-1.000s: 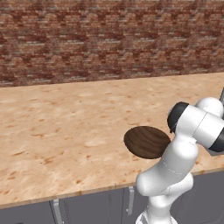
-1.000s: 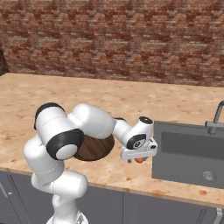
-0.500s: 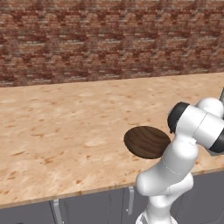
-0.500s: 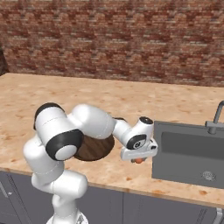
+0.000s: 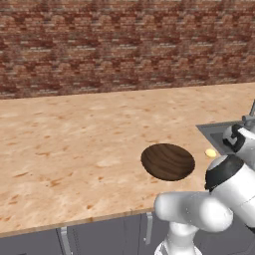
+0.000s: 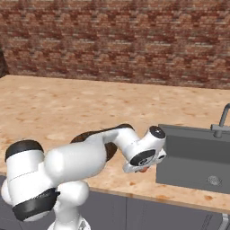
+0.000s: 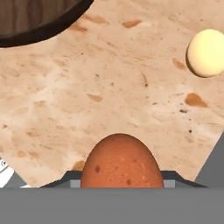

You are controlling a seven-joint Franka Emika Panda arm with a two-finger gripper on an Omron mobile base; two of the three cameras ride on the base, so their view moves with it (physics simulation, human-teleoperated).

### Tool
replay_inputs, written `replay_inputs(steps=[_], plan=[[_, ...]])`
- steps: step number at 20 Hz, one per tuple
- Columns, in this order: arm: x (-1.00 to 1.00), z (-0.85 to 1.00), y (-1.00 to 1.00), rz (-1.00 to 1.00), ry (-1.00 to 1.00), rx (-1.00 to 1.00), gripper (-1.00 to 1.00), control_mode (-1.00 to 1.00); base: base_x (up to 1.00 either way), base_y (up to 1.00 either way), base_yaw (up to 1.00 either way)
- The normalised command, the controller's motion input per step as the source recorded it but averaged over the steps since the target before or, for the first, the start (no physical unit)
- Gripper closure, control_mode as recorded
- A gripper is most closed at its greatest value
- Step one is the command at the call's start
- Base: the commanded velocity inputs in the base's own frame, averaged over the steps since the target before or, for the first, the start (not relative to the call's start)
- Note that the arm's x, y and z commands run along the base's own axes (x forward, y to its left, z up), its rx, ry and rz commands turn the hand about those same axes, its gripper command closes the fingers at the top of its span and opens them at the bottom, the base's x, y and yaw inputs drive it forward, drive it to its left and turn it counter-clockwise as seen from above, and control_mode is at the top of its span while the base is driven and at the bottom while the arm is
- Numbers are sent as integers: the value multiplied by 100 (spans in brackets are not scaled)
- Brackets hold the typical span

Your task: Gather the eggs and milk located in the vicinity of the sink area and place them right next to the bowl.

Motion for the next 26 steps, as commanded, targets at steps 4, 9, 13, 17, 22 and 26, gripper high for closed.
replay_inputs(steps=[4, 9, 13, 17, 22, 26], plan=[[-61, 18, 39, 27, -36, 0, 100, -100, 0, 0, 0], [6, 0, 40, 28, -27, 0, 100, -100, 0, 0, 0], [48, 0, 10, 18, -14, 0, 100, -100, 0, 0, 0], [41, 11, 5, 4, -2, 0, 100, -100, 0, 0, 0], [15, 10, 0, 0, 8, 2, 100, -100, 0, 0, 0], [21, 1, 0, 3, 28, 7, 100, -100, 0, 0, 0]])
